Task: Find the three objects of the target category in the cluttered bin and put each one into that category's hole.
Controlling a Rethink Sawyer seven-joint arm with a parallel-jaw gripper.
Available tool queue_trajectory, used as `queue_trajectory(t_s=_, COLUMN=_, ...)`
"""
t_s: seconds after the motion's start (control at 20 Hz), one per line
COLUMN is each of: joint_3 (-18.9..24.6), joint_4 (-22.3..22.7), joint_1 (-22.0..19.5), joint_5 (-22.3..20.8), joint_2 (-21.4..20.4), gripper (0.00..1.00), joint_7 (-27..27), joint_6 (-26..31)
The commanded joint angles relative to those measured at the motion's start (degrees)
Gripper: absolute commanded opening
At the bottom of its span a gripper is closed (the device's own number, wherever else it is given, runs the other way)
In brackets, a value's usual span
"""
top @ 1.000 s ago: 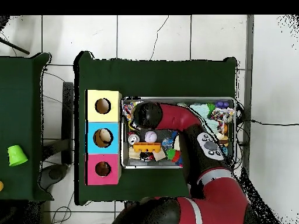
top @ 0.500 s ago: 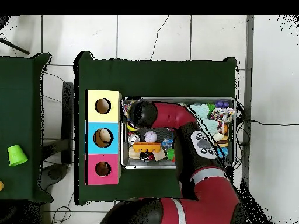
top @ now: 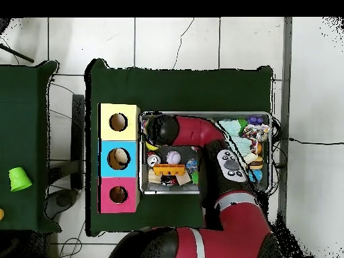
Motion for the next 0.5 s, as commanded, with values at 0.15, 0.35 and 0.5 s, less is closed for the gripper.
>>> queue_trajectory(t_s=0.15, joint_3=-0.6, joint_4=-1.9, joint_1=0.8, joint_5=3.7, joint_2=3.4, gripper=1.0, joint_7=17.4, joint_6=0.1)
queue_trajectory(t_s=0.35, joint_3=-0.3, joint_4=-2.3, joint_1=0.9, joint_5=5.4, joint_2=3.4, gripper=1.0, joint_7=17.9, joint_6=-0.3)
queue_trajectory(t_s=0.5, joint_3=-0.2, joint_4=-2.4, joint_1=0.9, joint_5=6.4, joint_2=3.3, gripper=1.0, joint_7=17.8, joint_6=-0.3)
